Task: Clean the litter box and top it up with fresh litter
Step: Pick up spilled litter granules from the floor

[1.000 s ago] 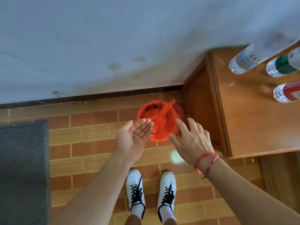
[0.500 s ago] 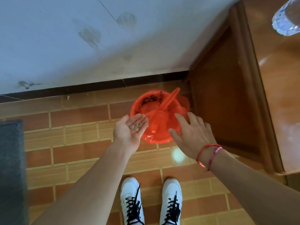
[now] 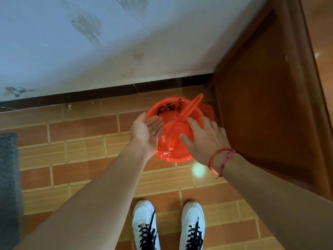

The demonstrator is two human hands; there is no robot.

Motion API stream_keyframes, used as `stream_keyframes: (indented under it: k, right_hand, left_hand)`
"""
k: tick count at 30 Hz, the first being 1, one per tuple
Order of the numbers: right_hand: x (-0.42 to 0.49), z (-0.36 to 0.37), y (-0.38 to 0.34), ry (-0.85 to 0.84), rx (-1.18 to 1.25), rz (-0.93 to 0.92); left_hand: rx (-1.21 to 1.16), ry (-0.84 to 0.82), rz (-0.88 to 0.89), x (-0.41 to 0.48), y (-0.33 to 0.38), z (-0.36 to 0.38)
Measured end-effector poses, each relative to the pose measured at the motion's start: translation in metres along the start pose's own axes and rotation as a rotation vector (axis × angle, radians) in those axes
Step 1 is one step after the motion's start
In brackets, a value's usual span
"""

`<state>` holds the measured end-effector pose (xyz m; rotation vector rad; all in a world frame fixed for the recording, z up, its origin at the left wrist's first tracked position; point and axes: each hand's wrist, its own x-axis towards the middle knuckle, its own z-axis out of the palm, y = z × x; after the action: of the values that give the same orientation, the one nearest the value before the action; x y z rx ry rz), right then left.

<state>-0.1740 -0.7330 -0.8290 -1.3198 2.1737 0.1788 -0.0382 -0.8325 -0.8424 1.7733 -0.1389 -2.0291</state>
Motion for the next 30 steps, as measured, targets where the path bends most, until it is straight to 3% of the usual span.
stream_keyframes:
  k: [17,30]
  right_hand:
    - [0.008,0.004,0.008,-0.011,0.015,0.014]
    - [-0.004,-0.005,0.007,-0.027,0.010,0.005]
  left_hand:
    - [0.120,-0.177,-0.080,0.005,-0.008,0.005]
    - [0.095,-0.218,-0.056,-0.003,-0.007,0.000]
